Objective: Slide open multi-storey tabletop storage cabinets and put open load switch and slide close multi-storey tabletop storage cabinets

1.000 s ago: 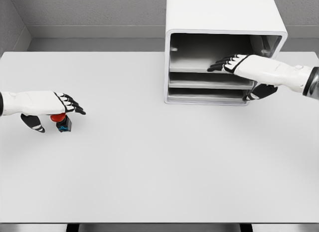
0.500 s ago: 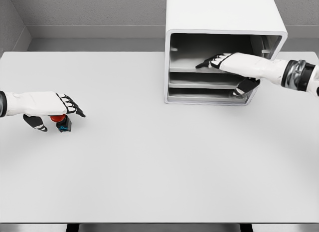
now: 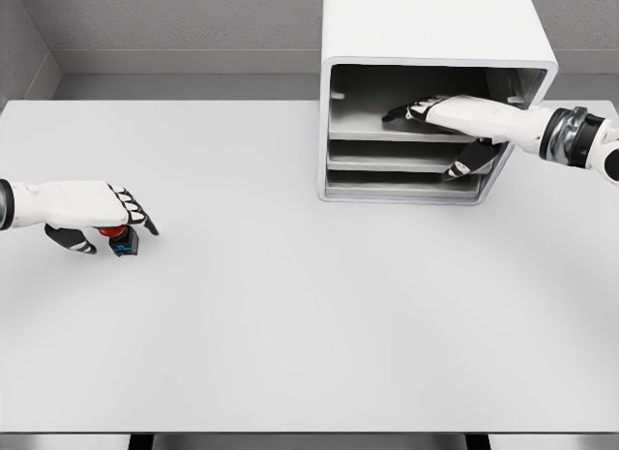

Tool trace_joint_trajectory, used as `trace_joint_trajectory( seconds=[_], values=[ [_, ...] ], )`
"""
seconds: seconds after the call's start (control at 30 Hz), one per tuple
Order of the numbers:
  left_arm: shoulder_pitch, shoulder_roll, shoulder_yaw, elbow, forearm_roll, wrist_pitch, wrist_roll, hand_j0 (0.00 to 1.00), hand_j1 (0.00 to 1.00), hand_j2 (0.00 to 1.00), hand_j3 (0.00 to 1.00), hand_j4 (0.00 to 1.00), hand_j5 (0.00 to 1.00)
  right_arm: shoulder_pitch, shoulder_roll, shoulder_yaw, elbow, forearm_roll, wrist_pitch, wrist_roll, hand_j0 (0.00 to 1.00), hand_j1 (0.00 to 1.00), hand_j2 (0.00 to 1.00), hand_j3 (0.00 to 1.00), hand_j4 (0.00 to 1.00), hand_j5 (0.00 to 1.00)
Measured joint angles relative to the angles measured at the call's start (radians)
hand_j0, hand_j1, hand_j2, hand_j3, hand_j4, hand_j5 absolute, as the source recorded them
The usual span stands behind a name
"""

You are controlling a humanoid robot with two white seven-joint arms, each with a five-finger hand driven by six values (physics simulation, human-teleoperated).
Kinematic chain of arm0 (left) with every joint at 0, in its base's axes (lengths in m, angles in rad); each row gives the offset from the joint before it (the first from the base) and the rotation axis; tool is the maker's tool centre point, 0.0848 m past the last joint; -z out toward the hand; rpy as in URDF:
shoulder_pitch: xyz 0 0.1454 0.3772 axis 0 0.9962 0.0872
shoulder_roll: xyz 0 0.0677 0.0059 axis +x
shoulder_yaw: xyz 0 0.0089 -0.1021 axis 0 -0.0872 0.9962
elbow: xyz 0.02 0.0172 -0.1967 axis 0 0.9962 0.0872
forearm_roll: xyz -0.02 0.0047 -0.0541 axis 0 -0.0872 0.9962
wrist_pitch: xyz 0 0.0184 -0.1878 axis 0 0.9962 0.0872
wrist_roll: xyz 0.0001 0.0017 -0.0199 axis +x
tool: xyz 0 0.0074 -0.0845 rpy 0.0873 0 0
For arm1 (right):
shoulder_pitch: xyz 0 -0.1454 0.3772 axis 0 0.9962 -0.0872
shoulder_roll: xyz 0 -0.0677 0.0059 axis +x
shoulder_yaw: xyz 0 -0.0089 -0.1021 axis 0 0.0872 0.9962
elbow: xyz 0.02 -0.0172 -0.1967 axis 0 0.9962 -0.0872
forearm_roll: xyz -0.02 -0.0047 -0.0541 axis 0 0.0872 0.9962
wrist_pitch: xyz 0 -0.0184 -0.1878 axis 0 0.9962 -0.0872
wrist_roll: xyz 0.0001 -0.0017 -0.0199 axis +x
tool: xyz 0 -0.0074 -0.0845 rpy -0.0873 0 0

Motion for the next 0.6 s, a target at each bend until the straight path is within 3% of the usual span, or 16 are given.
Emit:
trace_joint_trajectory(
  seconds=[0.17,0.6],
  values=[
    [0.002,0.001,0.001,-0.001,-0.001,0.000,0.000,0.70,0.70,0.70,0.70,0.70,0.70,0.026,-0.015,0.000,-0.025,0.008,0.004,-0.003,1.00,1.00,1.00,1.00,1.00,1.00],
    [0.002,0.004,0.004,-0.005,-0.003,0.000,-0.002,0.51,0.51,0.51,0.51,0.51,0.51,0.074,-0.089,-0.011,-0.155,0.132,-0.083,-0.005,1.00,1.00,1.00,1.00,1.00,1.00]
  ],
)
